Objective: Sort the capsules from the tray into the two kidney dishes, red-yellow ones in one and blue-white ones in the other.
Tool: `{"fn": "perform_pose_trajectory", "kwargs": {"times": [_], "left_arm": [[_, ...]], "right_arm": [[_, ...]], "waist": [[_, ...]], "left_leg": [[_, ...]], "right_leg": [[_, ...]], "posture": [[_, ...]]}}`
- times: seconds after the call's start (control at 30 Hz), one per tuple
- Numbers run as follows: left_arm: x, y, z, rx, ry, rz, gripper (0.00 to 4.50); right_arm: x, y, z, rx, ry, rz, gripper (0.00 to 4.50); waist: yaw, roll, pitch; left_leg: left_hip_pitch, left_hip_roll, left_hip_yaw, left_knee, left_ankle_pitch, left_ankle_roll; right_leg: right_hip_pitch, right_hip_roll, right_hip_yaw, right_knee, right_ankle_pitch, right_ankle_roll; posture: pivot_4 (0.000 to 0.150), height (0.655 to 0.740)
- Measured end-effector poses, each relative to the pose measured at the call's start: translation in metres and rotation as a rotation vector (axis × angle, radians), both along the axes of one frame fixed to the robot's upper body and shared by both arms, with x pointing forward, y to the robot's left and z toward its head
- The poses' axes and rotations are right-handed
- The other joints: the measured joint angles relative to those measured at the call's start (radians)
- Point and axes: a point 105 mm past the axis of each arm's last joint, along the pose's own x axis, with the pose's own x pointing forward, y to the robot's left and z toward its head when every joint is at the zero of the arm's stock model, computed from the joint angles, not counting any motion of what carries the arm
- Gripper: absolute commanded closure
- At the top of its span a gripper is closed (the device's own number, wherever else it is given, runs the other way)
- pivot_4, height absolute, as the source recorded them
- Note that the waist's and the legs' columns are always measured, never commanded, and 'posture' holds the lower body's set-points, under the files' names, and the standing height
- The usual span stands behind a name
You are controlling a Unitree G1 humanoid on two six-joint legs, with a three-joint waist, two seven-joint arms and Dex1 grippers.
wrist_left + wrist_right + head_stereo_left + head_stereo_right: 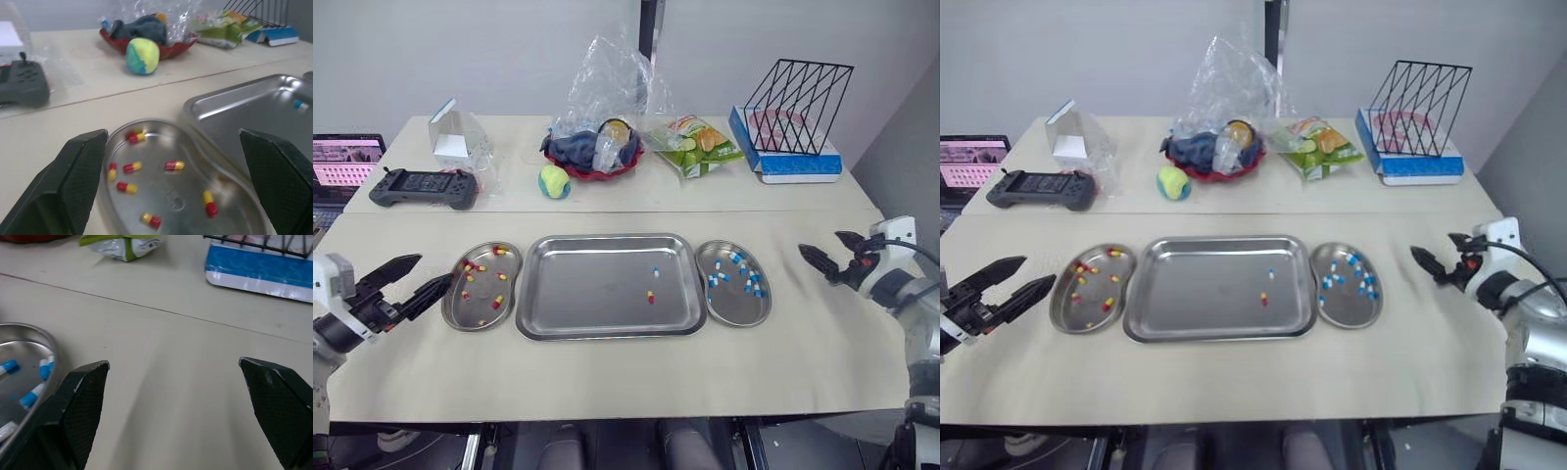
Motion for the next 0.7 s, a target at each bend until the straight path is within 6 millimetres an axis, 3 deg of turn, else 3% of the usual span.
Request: {"fn": "perform_pose_trajectory", "kwargs": {"times": [0.13, 0.33, 0.5, 0.7], "left_arm": [[0.012, -0.035, 0.01, 0.038, -0.01, -0.122, 0.0], [0.029, -0.084, 0.013, 0.028, 0.059, -0.279, 0.0], [0.024, -0.154, 0.012, 0.077, 0.101, -0.535, 0.0], [0.029, -0.193, -0.003, 0.125, 0.165, -0.63, 0.0]], "right_arm": [[-0.023, 0.03, -0.002, 0.023, 0.1, 0.224, 0.02], [-0.035, 0.031, 0.002, 0.022, 0.122, 0.239, 0.02], [-0.057, 0.036, 0.001, 0.062, 0.169, 0.28, 0.02], [-0.075, 0.033, 0.005, 0.073, 0.174, 0.248, 0.02]], "waist": [[0.008, 0.0, 0.0], [0.018, 0.0, 0.0], [0.03, 0.0, 0.0], [0.025, 0.0, 0.0]], "left_leg": [[0.0, -0.001, 0.0, 0.001, 0.0, 0.0], [0.0, 0.0, 0.0, 0.001, 0.0, 0.0], [0.0, -0.001, 0.0, 0.002, 0.0, 0.0], [0.0, -0.001, -0.001, 0.002, 0.0, 0.0]], "right_leg": [[0.001, 0.0, 0.0, 0.0, 0.0, 0.0], [0.001, 0.0, 0.0, -0.001, 0.0, 0.0], [0.002, 0.0, 0.0, -0.002, 0.0, 0.001], [0.002, 0.001, 0.0, -0.002, 0.0, 0.001]], "posture": [[0.15, 0.7174], [0.15, 0.7174], [0.15, 0.7174], [0.15, 0.7174]]}}
